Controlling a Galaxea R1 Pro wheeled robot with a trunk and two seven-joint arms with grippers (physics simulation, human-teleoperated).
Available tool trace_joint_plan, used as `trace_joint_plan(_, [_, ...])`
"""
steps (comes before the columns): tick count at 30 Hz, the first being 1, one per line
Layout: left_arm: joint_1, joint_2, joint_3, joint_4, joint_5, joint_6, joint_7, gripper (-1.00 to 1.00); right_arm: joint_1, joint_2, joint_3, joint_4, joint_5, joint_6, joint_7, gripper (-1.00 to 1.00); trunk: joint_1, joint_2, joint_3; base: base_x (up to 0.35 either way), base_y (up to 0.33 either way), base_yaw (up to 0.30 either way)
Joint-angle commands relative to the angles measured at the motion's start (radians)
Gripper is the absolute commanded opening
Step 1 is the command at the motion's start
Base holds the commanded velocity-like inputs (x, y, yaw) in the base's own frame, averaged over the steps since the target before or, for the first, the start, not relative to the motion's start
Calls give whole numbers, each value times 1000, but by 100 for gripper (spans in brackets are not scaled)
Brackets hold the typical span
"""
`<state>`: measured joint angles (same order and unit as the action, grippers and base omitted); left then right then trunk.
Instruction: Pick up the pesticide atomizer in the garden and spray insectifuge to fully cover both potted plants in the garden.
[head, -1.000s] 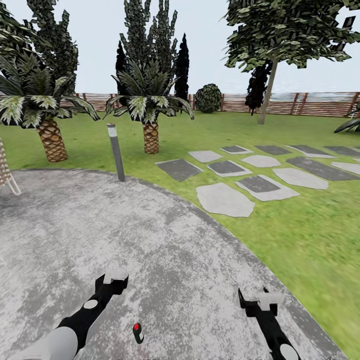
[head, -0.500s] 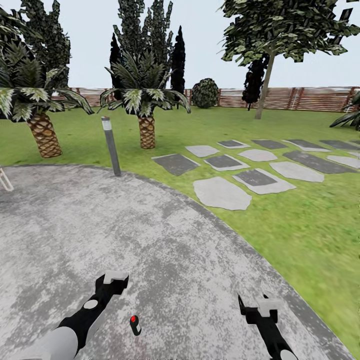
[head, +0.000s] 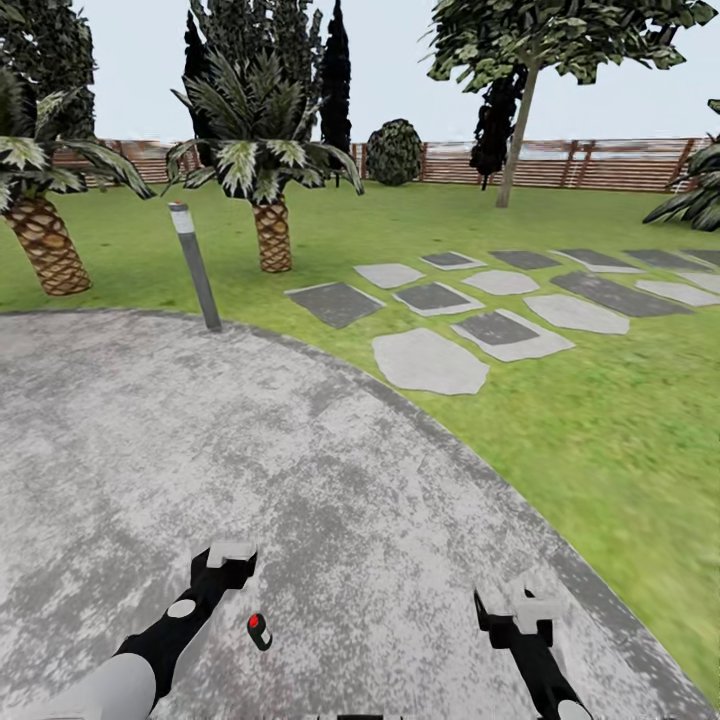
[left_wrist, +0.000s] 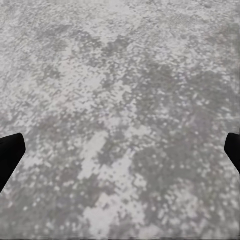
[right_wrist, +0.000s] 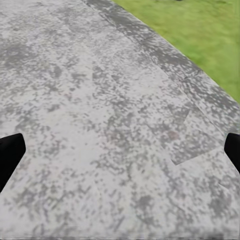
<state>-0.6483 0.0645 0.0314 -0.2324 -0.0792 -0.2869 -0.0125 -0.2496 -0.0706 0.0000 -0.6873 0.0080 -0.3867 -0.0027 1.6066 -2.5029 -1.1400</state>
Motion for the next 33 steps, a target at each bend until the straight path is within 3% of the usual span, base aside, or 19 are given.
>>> trace_joint_plan(1, [-1, 0, 4, 1, -8, -3, -1, 100, 0, 0, 0, 1, 1, -3, 0, 100, 0, -1, -6, 0, 0, -4])
trace_joint_plan(15, [6, 1, 4, 10, -8, -11, -1, 100, 0, 0, 0, 2, 1, -3, 0, 100, 6, -4, -83, 0, 0, 0])
trace_joint_plan(21, [17, 0, 2, 31, -10, -91, -1, 100, 0, 0, 0, 2, 1, -4, 0, 100, 9, -5, -116, 0, 0, 0])
trace_joint_plan(30, [18, 0, 2, 35, -10, -100, -1, 100, 0, 0, -1, 2, 1, -4, 0, 100, 13, -7, -165, 0, 0, 38])
trace_joint_plan(33, [18, 0, 2, 35, -10, -100, -1, 100, 0, 0, -2, 2, 1, -4, -1, 100, 13, -7, -170, 0, 0, 67])
